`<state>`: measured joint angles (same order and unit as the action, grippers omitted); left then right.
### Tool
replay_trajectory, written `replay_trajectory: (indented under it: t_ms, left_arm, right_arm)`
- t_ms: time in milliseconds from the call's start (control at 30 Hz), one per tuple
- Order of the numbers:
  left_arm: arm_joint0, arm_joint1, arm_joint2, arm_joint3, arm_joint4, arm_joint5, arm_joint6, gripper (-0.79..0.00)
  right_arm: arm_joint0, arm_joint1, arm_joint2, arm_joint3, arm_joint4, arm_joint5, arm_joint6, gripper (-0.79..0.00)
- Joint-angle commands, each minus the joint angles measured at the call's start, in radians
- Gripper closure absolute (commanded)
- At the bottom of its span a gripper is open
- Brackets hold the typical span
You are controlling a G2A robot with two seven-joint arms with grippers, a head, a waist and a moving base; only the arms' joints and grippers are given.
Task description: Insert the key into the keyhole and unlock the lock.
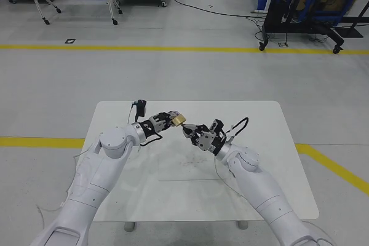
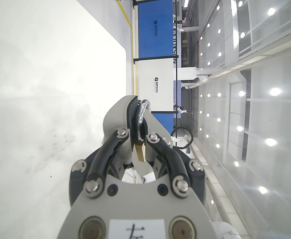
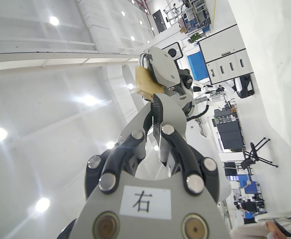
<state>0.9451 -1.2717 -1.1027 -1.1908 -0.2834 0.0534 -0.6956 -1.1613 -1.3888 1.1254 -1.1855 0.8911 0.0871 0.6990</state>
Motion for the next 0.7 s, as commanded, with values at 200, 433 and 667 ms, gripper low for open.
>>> replay_trajectory:
  t_ms: [200,433,667]
  left_arm:
    - [0.003,-0.002,0.016,-0.014,0.052,-0.015,0.043,0.0]
    - [0.013,-0.002,0.012,-0.025,0.064,-0.023,0.062,0.0]
    - [0.013,-0.004,0.01,-0.026,0.066,-0.023,0.069,0.0]
  right_arm:
    - [0.007,0.0,0.023,0.051,0.15,0.125,0.118,0.0]
    - [0.047,-0.004,0.02,0.137,0.192,0.171,0.17,0.0]
    - [0.029,0.01,0.03,0.095,0.059,0.077,0.141,-0.339]
